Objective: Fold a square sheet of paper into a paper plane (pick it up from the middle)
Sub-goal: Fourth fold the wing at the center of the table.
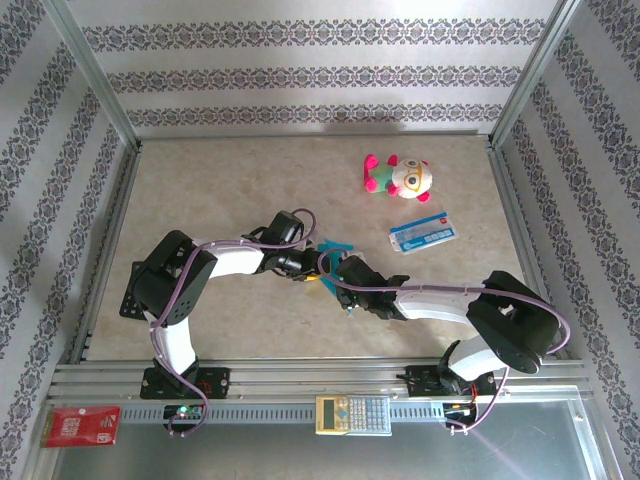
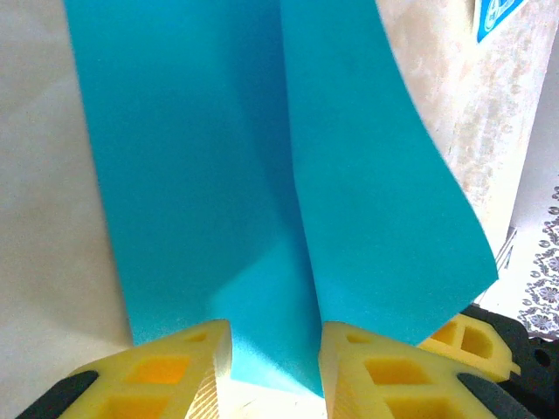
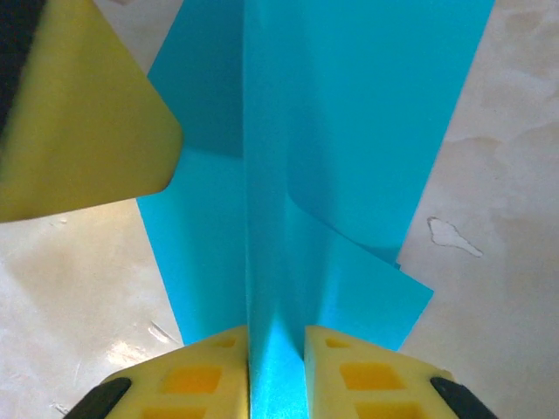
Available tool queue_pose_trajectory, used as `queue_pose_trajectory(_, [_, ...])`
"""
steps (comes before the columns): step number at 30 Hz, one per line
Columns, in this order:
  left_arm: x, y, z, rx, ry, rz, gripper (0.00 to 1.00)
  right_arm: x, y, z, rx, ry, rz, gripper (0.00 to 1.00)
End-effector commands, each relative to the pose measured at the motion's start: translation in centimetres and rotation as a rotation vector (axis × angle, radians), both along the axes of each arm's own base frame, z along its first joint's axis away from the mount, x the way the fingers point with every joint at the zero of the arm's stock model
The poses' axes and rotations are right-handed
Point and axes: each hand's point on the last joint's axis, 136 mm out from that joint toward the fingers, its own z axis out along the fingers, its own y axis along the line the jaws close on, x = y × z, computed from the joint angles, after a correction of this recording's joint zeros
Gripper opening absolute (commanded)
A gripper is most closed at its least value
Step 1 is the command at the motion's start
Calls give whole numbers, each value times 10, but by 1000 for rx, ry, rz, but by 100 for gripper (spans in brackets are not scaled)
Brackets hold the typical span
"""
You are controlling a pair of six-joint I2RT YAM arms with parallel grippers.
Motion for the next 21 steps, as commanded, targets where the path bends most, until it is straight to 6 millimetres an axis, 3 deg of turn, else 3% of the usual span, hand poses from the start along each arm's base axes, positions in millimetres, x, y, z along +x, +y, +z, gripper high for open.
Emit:
queue_pose_trajectory(1, [-1,-6,0,-15,0,-13,34,1,-3,0,-48,-18,13,23])
queue_pose_trajectory(6, [-1,-6,-1,-15,3,-12,34,1,-4,-2,-54,-14,11,20])
queue_pose_trajectory(13, [-1,-5,4,-17,-10,-7,34,4,-1,5,0,-11,-8,5])
queue_pose_trajectory(21, [0,25,25,-39,-76,106,33,4,21,32,300,2,52,0])
